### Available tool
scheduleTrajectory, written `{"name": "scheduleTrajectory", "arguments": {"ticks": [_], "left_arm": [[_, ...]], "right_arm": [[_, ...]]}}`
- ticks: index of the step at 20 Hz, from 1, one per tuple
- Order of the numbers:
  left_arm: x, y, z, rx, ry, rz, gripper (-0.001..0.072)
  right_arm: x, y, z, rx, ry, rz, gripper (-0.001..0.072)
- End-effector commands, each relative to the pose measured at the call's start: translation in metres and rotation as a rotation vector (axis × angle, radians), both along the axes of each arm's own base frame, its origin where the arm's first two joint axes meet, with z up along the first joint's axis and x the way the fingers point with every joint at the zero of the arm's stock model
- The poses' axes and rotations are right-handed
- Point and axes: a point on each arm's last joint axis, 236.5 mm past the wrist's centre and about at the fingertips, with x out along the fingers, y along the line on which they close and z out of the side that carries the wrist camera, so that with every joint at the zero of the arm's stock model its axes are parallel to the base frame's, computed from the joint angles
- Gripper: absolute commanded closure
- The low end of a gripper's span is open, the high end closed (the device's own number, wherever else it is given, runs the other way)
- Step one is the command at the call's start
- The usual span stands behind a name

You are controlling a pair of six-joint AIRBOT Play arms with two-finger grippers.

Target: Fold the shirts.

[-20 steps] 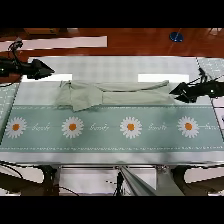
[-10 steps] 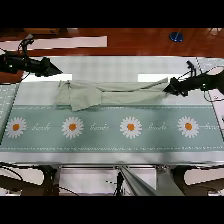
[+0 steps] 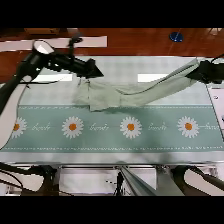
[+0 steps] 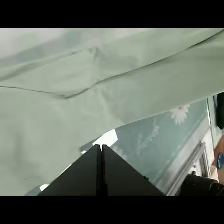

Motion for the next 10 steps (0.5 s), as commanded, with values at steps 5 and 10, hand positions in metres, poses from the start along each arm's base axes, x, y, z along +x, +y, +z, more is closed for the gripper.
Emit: {"name": "scheduleTrajectory", "arguments": {"ticks": [5,10], "left_arm": [[-0.066,-0.141,-0.017,-0.070,0.039,-0.104,0.0682],[-0.104,-0.194,-0.042,-0.157,0.169,-0.144,0.0682]], "right_arm": [[-0.067,0.010,0.048,-0.095,-0.017,0.035,0.0687],[-0.089,0.018,0.063,-0.107,-0.031,0.048,0.0687]]}}
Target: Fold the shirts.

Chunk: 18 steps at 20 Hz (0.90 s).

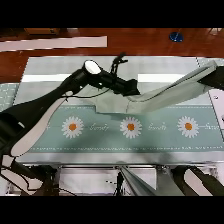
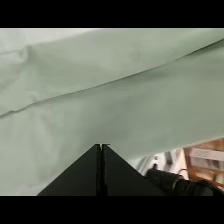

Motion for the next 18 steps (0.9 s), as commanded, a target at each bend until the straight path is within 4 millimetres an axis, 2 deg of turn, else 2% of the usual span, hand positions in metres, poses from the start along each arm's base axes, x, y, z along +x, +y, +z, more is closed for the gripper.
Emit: {"name": "scheduleTrajectory", "arguments": {"ticks": [1,6,10,12,14,16,18], "left_arm": [[-0.028,-0.037,-0.017,-0.051,0.093,-0.023,0.0682],[-0.079,-0.079,-0.041,-0.092,0.215,-0.095,0.0682],[-0.101,-0.111,-0.049,-0.155,0.289,-0.098,0.0682],[-0.086,-0.113,-0.044,-0.189,0.285,-0.080,0.0682],[-0.048,-0.092,-0.025,-0.227,0.240,-0.043,0.0683],[-0.004,-0.050,0.013,-0.286,0.154,-0.022,0.0684],[0.036,0.008,0.054,-0.288,0.042,0.004,0.0684]], "right_arm": [[-0.020,0.004,0.008,-0.021,0.007,0.012,0.0687],[-0.025,-0.008,0.007,-0.076,0.012,-0.026,0.0687],[-0.025,-0.008,0.007,-0.070,0.015,-0.033,0.0687],[-0.026,-0.007,0.007,-0.065,0.022,-0.036,0.0687],[-0.027,-0.007,0.007,-0.060,0.026,-0.042,0.0687],[-0.025,-0.003,0.007,-0.059,0.020,-0.032,0.0688],[-0.015,0.010,0.006,-0.045,-0.003,-0.023,0.0687]]}}
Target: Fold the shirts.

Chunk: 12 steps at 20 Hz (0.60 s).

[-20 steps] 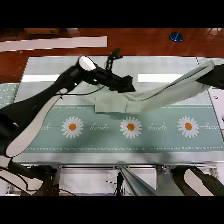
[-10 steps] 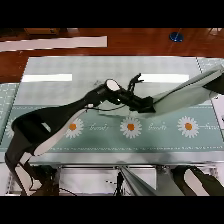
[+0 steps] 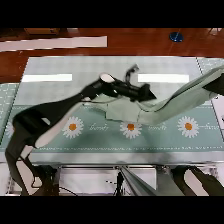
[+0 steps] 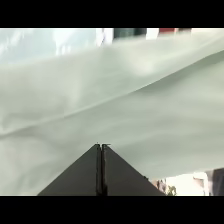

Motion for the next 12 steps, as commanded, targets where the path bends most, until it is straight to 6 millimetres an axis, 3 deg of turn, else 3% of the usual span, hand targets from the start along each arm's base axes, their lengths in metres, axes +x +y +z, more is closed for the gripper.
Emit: {"name": "scheduleTrajectory", "arguments": {"ticks": [1,4,7,9,12], "left_arm": [[0.053,0.088,0.061,-0.008,-0.173,0.046,0.0684],[0.078,0.188,0.127,0.051,-0.351,0.128,0.0684],[0.077,0.271,0.182,0.105,-0.477,0.223,0.0683],[0.064,0.307,0.208,0.130,-0.530,0.254,0.0684],[0.040,0.333,0.227,0.180,-0.585,0.254,0.0684]], "right_arm": [[0.017,0.019,-0.002,0.022,-0.038,0.012,0.0687],[0.045,0.061,-0.023,0.070,-0.055,0.054,0.0687],[0.075,0.128,-0.057,0.113,-0.049,0.137,0.0687],[0.093,0.179,-0.086,0.137,-0.044,0.180,0.0687],[0.107,0.256,-0.133,0.198,-0.024,0.190,0.0687]]}}
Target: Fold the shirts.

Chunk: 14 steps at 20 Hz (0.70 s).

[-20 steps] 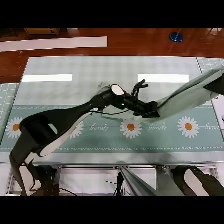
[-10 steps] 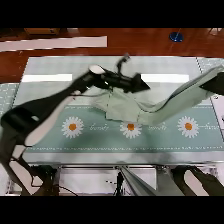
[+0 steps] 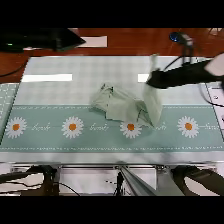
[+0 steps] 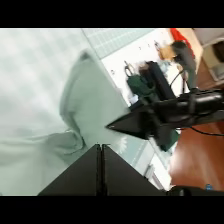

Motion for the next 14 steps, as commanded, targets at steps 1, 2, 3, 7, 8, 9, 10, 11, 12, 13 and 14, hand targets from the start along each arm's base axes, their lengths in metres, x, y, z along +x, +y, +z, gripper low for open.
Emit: {"name": "scheduleTrajectory", "arguments": {"ticks": [1,2,3,7,8,9,10,11,12,13,14], "left_arm": [[-0.032,0.038,0.017,0.113,-0.060,0.019,0.0683],[-0.038,0.038,0.016,0.145,-0.067,0.018,0.0684],[-0.042,0.037,0.016,0.167,-0.063,0.017,0.0684],[-0.055,0.021,0.007,0.210,-0.058,-0.042,0.0683],[-0.054,0.021,0.000,0.243,-0.054,-0.043,0.0683],[-0.053,0.024,-0.009,0.287,-0.048,-0.037,0.0683],[-0.050,0.030,-0.020,0.339,-0.042,-0.026,0.0683],[-0.047,0.035,-0.029,0.382,-0.034,-0.017,0.0683],[-0.043,0.042,-0.039,0.423,-0.021,-0.007,0.0682],[-0.042,0.048,-0.049,0.454,-0.004,-0.003,0.0681],[-0.040,0.053,-0.060,0.483,0.019,0.000,0.0678]], "right_arm": [[0.018,0.097,-0.049,0.098,-0.009,-0.011,0.0687],[0.018,0.122,-0.060,0.133,-0.013,-0.014,0.0685],[0.019,0.141,-0.068,0.163,-0.024,-0.023,0.0582],[0.013,0.161,-0.058,0.220,-0.036,-0.017,0.0182],[0.011,0.149,-0.050,0.189,-0.046,0.016,0.0182],[0.008,0.130,-0.041,0.148,-0.050,0.041,0.0182],[0.006,0.101,-0.032,0.086,-0.047,0.057,0.0182],[0.003,0.066,-0.025,0.006,-0.047,0.064,0.0182],[-0.001,0.019,-0.020,-0.107,-0.042,0.055,0.0182],[-0.007,-0.033,-0.016,-0.238,-0.031,0.028,0.0182],[-0.017,-0.097,-0.012,-0.406,0.000,-0.024,0.0182]]}}
